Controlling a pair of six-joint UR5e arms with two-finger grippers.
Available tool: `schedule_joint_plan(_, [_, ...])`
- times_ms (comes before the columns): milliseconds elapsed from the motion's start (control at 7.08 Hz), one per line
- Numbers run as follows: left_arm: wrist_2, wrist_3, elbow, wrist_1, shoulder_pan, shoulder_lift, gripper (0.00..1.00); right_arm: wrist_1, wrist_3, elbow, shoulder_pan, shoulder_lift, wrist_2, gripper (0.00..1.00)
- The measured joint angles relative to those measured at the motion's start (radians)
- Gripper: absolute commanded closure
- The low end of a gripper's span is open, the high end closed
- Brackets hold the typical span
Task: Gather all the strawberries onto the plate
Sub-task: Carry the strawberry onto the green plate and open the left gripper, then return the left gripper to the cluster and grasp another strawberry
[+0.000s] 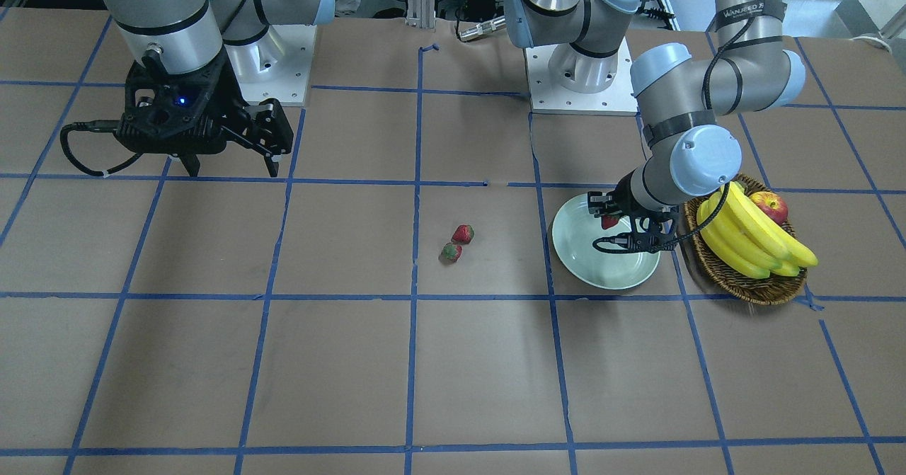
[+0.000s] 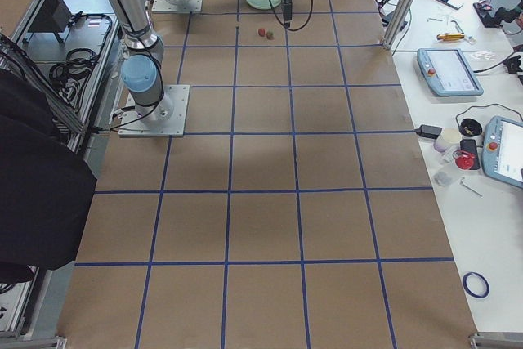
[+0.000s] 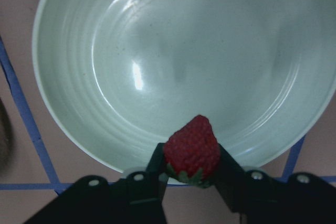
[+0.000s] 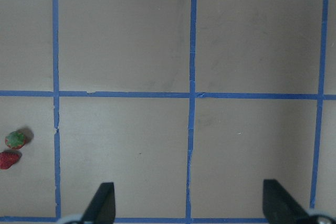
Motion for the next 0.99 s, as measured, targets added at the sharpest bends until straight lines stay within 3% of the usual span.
schedule_joint_plan(282, [0.001, -0.069, 0.024, 0.009, -0.052, -0.001, 0.00, 0.000, 0.000, 0.000, 0.000, 0.000, 0.000, 0.00])
schedule_joint_plan(565, [-0.003, -0.126, 0.090, 0.034, -0.211, -0.007, 0.00, 0.000, 0.000, 0.000, 0.000, 0.000, 0.000, 0.00])
schedule_joint_plan(989, [-0.087, -0.297, 0.117, 0.233, -0.381, -0.073, 0.01, 0.000, 0.001, 0.000, 0.000, -0.001, 0.000, 0.00])
